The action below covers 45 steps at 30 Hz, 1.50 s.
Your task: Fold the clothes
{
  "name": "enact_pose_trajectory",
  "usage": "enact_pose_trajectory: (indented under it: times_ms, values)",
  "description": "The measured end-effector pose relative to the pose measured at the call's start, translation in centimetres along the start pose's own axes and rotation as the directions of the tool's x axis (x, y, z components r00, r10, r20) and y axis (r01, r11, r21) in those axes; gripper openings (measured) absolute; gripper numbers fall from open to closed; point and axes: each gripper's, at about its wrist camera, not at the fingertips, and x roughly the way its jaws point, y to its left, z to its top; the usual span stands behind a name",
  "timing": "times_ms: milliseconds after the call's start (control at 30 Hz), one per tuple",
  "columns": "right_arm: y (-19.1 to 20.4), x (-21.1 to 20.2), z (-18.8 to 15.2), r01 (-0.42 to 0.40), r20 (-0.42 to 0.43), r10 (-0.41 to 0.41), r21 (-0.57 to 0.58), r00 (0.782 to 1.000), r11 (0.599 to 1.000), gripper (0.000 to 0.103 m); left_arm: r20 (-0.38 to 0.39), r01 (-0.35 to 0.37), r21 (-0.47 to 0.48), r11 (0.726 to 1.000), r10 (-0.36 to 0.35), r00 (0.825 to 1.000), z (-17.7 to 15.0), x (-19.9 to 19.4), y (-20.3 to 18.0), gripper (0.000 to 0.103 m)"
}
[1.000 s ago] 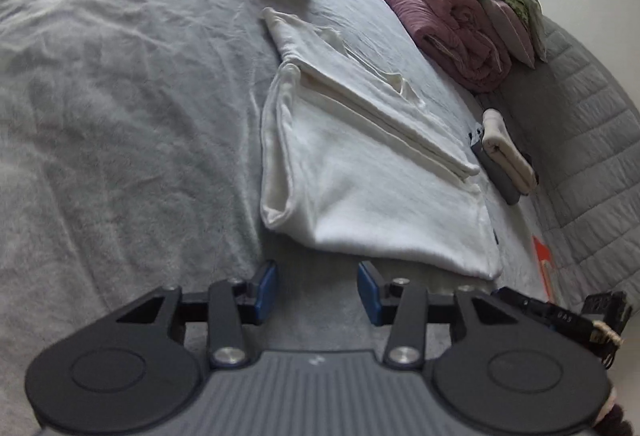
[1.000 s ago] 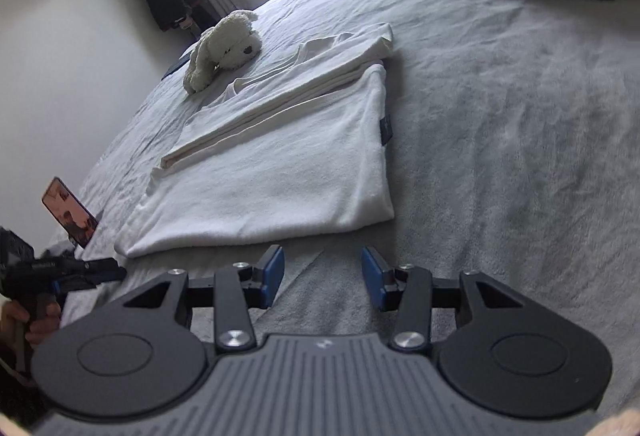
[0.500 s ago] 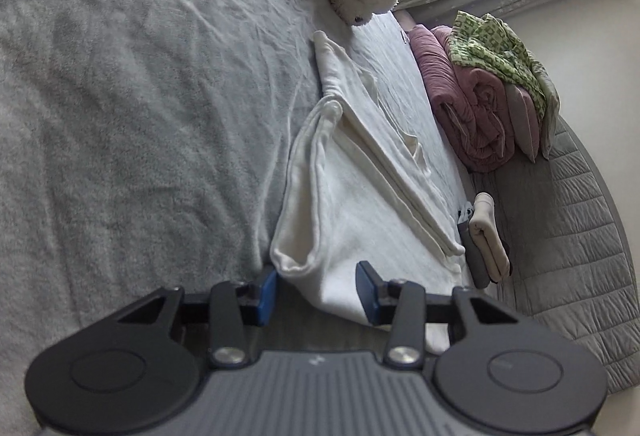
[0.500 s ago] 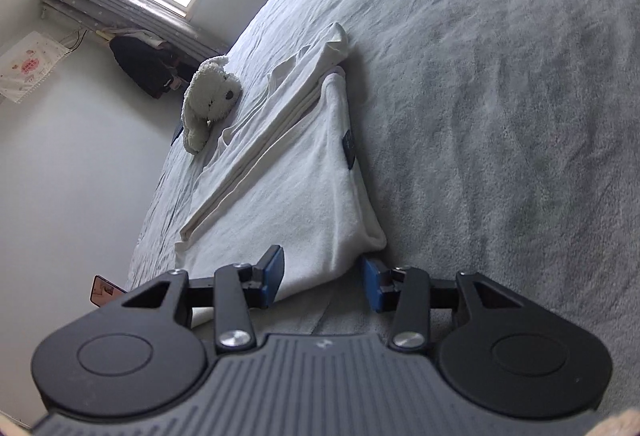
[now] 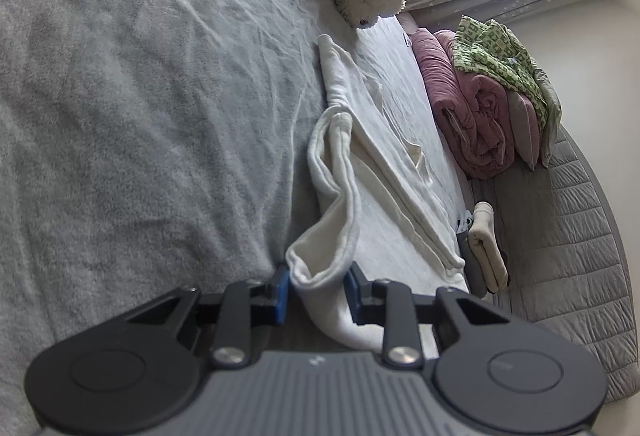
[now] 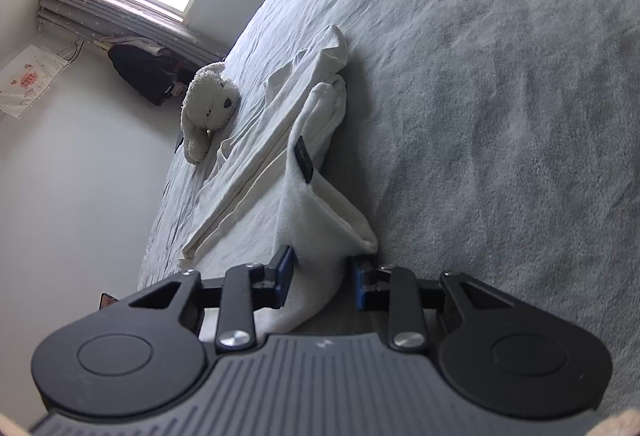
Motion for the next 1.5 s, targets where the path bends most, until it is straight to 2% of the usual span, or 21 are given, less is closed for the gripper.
enact_pose_trajectory:
  times_ms: [33,67,133,167,300,333,367,533,600,667,733,867,967,1100,1233,1300,1333,1400,1500]
  values:
    - [-0.1,0.0,0.1,-0.003,-0.003,0.003,0.009,1.000,1.000,0.025,0.001,-0.004,0.006,1.000,0.004,1.000,-0.1,-0.1,0.0,0.029]
    - [-0.3,-0.1,0.1,-0.003,-0.003,0.003,0.016,1.000,1.000,0.023,0.002,-0.008,0.013,1.000,0.008,1.000,-0.1,-0.2,0.0,0.025]
    - [-0.6,-0.6,0.1,-0.002,-0.003,0.002,0.024,1.000,1.000,0.014,0.002,-0.032,0.017,0.999,0.032,0.999,-0.2,-0.4,0.0,0.014]
    - [-0.8,-0.9,0.1,-0.004,-0.005,0.004,0.024,1.000,1.000,0.012,0.002,-0.034,0.009,0.999,0.034,0.999,-0.2,-0.6,0.1,0.012]
    - [-1.2,-2.2,0.0,-0.010,-0.011,0.010,0.024,1.000,1.000,0.013,-0.012,-0.038,-0.006,0.999,0.038,0.999,-0.2,-1.1,0.1,0.012]
    - [-1.4,-2.5,0.0,-0.011,-0.013,0.011,0.024,1.000,1.000,0.019,-0.017,-0.039,-0.007,0.999,0.039,0.999,-0.2,-1.3,0.1,0.013]
    - [-1.5,-2.8,-0.1,-0.013,-0.014,0.013,0.024,1.000,1.000,0.021,-0.024,-0.039,-0.006,0.999,0.038,0.999,-0.1,-1.3,0.2,0.013]
    - [-2.1,-4.3,0.1,-0.023,-0.019,0.023,0.022,1.000,0.999,0.040,-0.057,-0.025,0.003,1.000,0.025,0.998,0.6,-1.6,0.5,0.022]
    - [-2.1,-4.3,0.4,-0.011,-0.013,0.011,0.008,1.000,1.000,0.041,-0.068,-0.020,0.010,1.000,0.020,0.997,0.9,-1.8,0.4,0.028]
    - [-1.8,-4.0,0.7,0.002,-0.017,-0.002,-0.013,1.000,1.000,0.042,-0.073,-0.016,0.037,0.999,0.019,0.997,1.5,-1.8,0.0,0.040]
    - [-1.3,-3.1,1.1,0.013,-0.042,-0.015,-0.046,0.999,0.999,0.043,-0.098,-0.015,0.067,0.998,0.022,0.995,1.9,-1.3,-0.4,0.045]
    - [-0.6,-0.9,2.2,-0.003,-0.108,-0.009,-0.114,0.994,0.993,0.047,-0.117,-0.010,0.085,0.996,0.020,0.993,2.2,-0.5,-0.6,0.046]
    - [-0.9,0.2,2.9,-0.055,-0.147,0.041,-0.094,0.988,0.994,0.059,-0.125,0.008,0.082,0.997,0.002,0.992,2.4,-0.1,-0.5,0.051]
    - [-1.5,0.9,3.4,-0.102,-0.168,0.092,-0.050,0.981,0.994,0.060,-0.125,0.035,0.068,0.997,-0.026,0.992,2.4,0.1,-0.3,0.055]
    - [-1.6,0.7,3.2,-0.101,-0.169,0.090,-0.056,0.981,0.993,0.056,-0.116,0.033,0.089,0.996,-0.023,0.993,2.1,0.2,-0.7,0.055]
    - [-2.1,0.1,3.0,-0.094,-0.168,0.085,-0.048,0.982,0.994,0.042,-0.118,0.028,0.109,0.994,-0.015,0.993,1.9,0.1,-0.9,0.054]
    - [-2.6,-0.3,3.0,-0.085,-0.170,0.081,-0.021,0.982,0.996,0.028,-0.123,0.028,0.120,0.992,-0.013,0.992,1.9,0.0,-1.0,0.054]
    - [-3.7,-1.0,3.0,-0.075,-0.172,0.080,0.033,0.982,0.997,0.019,-0.142,0.030,0.122,0.992,-0.012,0.990,1.8,-0.3,-1.0,0.054]
    - [-4.0,-2.8,2.5,-0.061,-0.163,0.067,0.041,0.984,0.997,0.022,-0.175,0.032,0.070,0.997,-0.019,0.984,1.8,-1.4,-0.4,0.054]
